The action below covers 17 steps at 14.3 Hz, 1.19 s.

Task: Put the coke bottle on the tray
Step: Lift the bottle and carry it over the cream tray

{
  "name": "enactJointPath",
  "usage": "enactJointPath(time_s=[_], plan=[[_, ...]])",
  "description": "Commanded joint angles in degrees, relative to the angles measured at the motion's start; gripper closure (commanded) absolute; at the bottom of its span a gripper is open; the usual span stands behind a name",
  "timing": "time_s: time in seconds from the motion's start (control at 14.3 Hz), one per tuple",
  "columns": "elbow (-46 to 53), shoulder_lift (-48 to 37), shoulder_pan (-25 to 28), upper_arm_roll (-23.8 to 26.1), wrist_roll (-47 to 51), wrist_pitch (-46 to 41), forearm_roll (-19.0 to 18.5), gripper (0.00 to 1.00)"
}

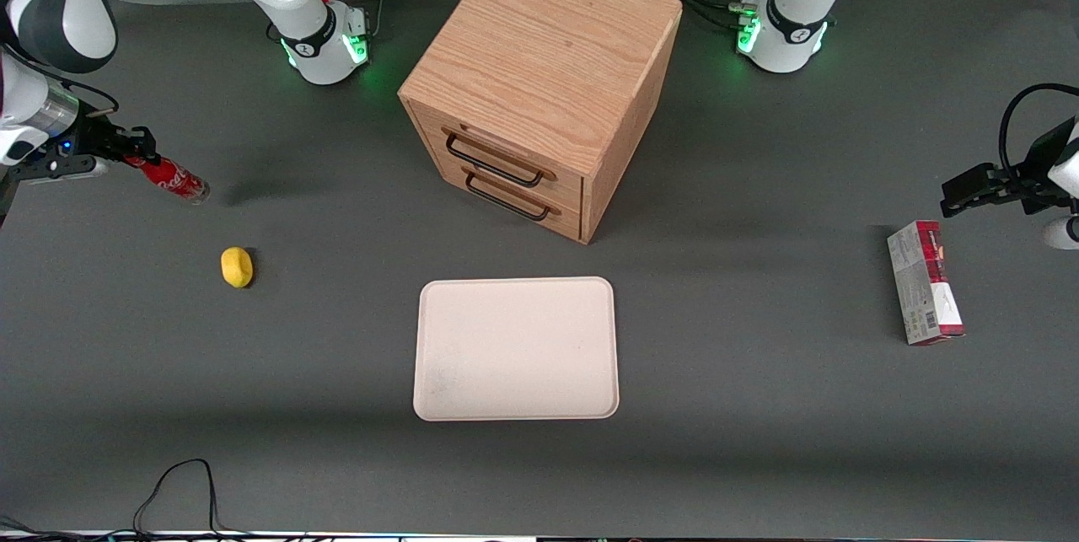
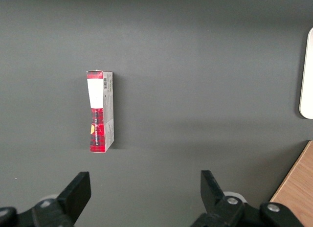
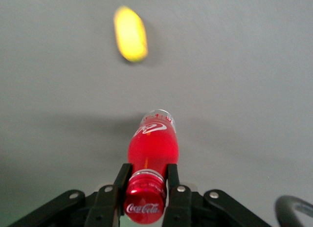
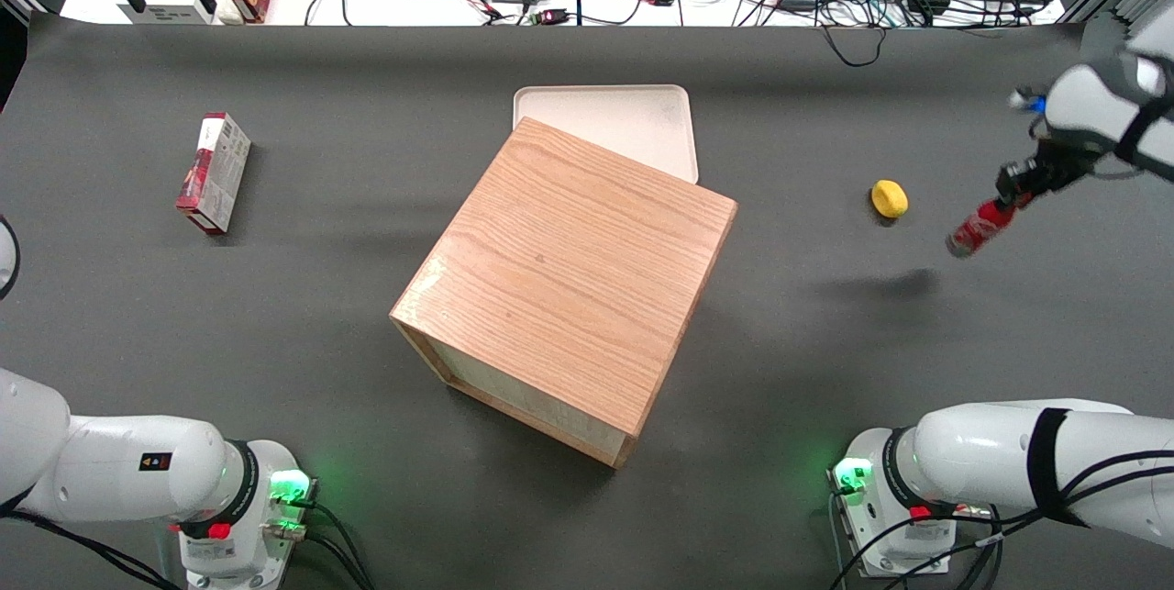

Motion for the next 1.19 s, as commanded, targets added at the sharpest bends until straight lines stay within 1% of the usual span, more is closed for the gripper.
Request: enactJointPath(time_s=[0.0, 0.07, 0.14, 0.28, 0.49, 0.7, 0.84, 0.98, 1.05, 1.12], plan=[[19.10, 10.50, 0.16, 5.61, 0.69, -12.44, 5.23, 1.00], [25.26, 13.41, 0.16, 7.11, 1.47, -16.23, 6.73, 1.00], [30.80, 15.96, 0.16, 8.87, 2.78, -19.40, 7.18, 1.00], [40.91, 20.01, 0.16, 13.87, 6.64, -23.55, 7.18, 1.00], [53.40, 25.20, -0.11, 21.34, 12.10, -28.47, 7.18, 1.00], [67.37, 33.45, -0.11, 27.94, 15.79, -33.92, 6.74, 1.00], [73.98, 38.64, -0.02, 32.59, 18.69, -34.11, 6.39, 1.00], [78.03, 44.00, 0.07, 38.48, 24.39, -32.71, 6.04, 1.00], [78.83, 46.29, 0.07, 40.85, 26.42, -30.70, 4.91, 1.00], [78.84, 48.14, 0.50, 43.23, 26.96, -27.90, 2.46, 0.99]])
